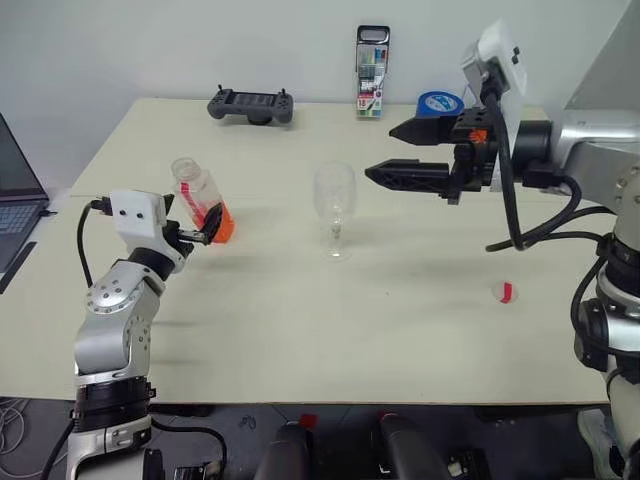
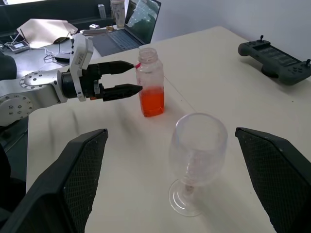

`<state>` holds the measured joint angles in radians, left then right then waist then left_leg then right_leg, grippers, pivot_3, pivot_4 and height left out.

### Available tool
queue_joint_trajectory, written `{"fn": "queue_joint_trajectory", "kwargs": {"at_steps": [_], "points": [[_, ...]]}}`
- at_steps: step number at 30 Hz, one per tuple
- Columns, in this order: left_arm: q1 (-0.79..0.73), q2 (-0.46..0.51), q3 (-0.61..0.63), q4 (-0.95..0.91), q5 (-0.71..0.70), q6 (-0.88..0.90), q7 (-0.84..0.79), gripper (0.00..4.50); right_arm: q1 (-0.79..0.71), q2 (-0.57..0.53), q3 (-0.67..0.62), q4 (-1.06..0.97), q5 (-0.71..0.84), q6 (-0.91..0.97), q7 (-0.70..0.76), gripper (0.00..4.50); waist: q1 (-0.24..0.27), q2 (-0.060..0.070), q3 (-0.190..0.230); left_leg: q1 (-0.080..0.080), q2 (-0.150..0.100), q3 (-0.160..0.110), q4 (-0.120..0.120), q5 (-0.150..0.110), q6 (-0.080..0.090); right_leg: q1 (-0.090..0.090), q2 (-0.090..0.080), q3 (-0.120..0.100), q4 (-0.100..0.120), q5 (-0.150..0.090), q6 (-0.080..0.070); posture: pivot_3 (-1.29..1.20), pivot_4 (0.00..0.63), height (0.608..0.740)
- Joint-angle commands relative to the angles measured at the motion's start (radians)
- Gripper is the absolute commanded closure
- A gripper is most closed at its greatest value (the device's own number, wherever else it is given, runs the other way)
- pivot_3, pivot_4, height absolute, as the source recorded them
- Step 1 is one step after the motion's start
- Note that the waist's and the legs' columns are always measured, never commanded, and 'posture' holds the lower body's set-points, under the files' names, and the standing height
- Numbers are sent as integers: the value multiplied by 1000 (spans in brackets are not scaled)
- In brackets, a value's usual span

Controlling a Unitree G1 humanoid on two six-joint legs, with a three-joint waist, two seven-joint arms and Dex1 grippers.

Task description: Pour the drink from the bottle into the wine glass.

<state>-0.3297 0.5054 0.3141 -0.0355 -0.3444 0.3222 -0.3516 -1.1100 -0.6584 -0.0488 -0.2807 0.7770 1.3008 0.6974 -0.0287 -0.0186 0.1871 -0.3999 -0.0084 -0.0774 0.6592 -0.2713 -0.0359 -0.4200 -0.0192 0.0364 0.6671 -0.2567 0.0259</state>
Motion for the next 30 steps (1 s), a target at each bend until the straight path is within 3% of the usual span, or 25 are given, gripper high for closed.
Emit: {"fn": "queue_joint_trajectory", "kwargs": {"at_steps": [1, 23, 26, 30], "points": [[-36, 14, 25, 22, 1, -33, -6, 0, 1, -11, -8, -30, 7, -21, 1, 25, 0, 0, 0, 0, 0, 0, 0, 0, 0, 0, 0, 0, 0, 0, 0, 0, 150, 740], [-375, 12, -47, 642, 89, -345, -165, 0, 16, -11, -13, -38, 4, -19, -41, 25, 0, 0, 0, 1, -1, 1, 4, 0, 0, -3, 1, -3, 11, 0, 0, 0, 150, 740], [-391, 13, -49, 675, 95, -371, -171, 564, 18, -11, -17, -42, 5, -16, -48, 0, -1, 0, 0, 1, -1, 0, 4, 0, 0, -3, 0, -3, 11, 0, 0, 0, 150, 740], [-410, 24, -46, 707, 100, -405, -179, 1830, 32, -16, -19, -62, -20, -70, -57, 0, 0, 0, 0, 1, -1, 0, 4, 0, 0, -3, 0, -3, 11, 0, 0, 0, 150, 740]]}}
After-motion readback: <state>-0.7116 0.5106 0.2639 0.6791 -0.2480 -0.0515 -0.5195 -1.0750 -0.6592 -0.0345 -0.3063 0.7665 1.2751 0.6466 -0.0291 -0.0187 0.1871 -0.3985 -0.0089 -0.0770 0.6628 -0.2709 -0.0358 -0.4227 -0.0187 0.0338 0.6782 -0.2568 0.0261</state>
